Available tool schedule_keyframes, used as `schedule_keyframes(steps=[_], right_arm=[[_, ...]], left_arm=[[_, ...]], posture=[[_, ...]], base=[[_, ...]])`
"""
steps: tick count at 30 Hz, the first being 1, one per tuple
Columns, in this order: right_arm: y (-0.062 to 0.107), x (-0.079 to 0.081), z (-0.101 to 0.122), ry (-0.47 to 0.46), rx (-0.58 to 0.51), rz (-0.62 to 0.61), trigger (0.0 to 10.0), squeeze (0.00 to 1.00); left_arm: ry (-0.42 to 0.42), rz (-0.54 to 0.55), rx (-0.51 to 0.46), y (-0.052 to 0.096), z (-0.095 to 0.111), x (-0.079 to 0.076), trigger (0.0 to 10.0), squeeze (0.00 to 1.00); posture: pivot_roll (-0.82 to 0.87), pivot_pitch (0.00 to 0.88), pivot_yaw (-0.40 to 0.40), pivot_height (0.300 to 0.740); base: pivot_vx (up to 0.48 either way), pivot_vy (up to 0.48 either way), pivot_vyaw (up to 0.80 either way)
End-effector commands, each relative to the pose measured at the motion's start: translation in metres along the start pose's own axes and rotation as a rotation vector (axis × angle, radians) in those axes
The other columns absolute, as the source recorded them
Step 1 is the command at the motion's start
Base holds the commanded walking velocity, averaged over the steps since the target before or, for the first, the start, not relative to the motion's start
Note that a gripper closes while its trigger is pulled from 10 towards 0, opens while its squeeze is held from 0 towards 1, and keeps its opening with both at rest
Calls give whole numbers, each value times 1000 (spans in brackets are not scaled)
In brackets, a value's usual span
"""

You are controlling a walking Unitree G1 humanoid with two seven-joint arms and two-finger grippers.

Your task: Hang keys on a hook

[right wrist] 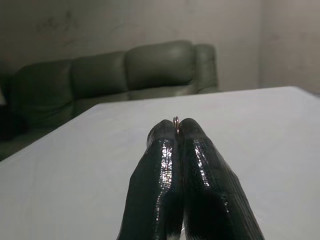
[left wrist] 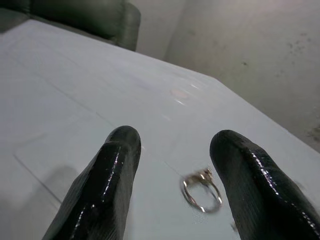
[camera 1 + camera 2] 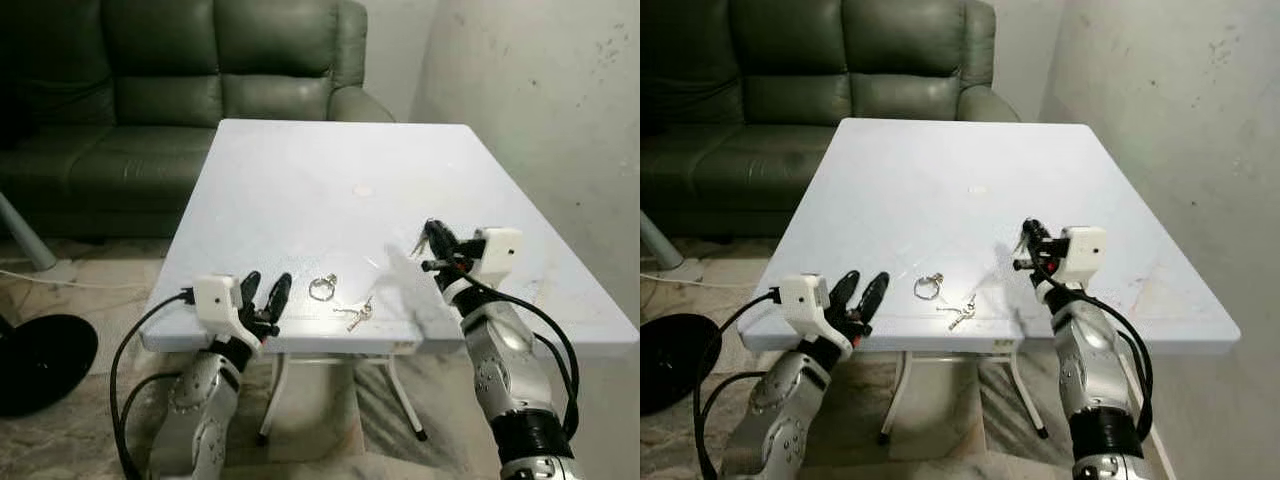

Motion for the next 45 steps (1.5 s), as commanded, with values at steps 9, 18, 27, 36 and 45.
schedule_keyframes(steps=[9, 18, 27, 36, 45], right_arm=[[0, -6, 24, 45, -64, -115, 10000, 0], [2, -15, 37, 83, -97, -170, 10000, 0], [17, -17, 39, 158, -108, -179, 10000, 0], [41, -12, 22, 149, -44, -194, 10000, 0], [40, -3, 20, 127, -38, -170, 10000, 0]], left_arm=[[-33, 29, -54, -22, 23, 12, 10000, 0], [-75, 44, -101, -36, 47, 25, 10000, 0], [-79, 46, -122, -35, 53, 30, 10000, 0], [-52, 59, -104, -22, 40, 31, 10000, 0], [-61, 63, -105, -21, 41, 33, 10000, 0]], posture=[[55, 0, -26, 740], [43, 0, -12, 740], [31, 0, 1, 740], [30, 0, 6, 740], [40, 0, -1, 740]], base=[[0, 0, 0], [0, 0, 0], [0, 0, 0], [0, 0, 0], [0, 0, 0]])
Point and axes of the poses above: a point about 5 cm out from each wrist's last joint towards the gripper, its own y axis pointing back from the gripper into the wrist, its own z axis along the axis of the wrist's last joint, x = y × z, the point moved 2 cm from there along -y, pointing out of the wrist towards the gripper, and after that the axes turned 12 degrees about y, right-handed, at the moved point
